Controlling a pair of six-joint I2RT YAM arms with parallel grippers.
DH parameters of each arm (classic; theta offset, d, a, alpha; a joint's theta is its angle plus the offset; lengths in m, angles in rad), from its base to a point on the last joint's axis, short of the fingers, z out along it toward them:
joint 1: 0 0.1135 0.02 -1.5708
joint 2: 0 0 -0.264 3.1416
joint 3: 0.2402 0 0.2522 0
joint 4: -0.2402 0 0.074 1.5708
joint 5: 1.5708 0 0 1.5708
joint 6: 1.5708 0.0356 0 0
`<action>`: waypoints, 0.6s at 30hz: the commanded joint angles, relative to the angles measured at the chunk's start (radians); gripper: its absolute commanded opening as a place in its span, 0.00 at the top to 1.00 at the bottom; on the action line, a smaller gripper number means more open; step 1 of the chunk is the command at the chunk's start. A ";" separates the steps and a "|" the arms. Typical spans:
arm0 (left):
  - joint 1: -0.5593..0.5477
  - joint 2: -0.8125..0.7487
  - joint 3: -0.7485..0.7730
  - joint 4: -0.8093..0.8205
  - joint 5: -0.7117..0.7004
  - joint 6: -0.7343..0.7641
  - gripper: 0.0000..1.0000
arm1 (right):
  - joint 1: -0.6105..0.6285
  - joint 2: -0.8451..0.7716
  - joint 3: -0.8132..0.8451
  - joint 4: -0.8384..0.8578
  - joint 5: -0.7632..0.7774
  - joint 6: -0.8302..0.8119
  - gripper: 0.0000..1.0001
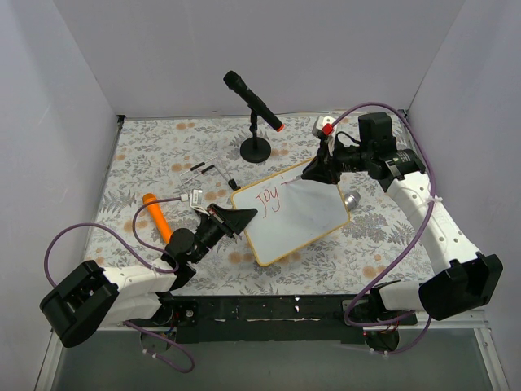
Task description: Write a sentence on the whiteboard
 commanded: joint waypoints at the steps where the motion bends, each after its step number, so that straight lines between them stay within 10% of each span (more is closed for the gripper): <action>1: 0.007 -0.041 0.037 0.135 -0.006 -0.030 1.00 | -0.004 -0.003 0.003 -0.035 -0.052 -0.049 0.99; 18: 0.015 -0.048 0.036 0.126 0.000 -0.030 1.00 | 0.007 -0.028 -0.031 -0.080 -0.031 -0.080 0.99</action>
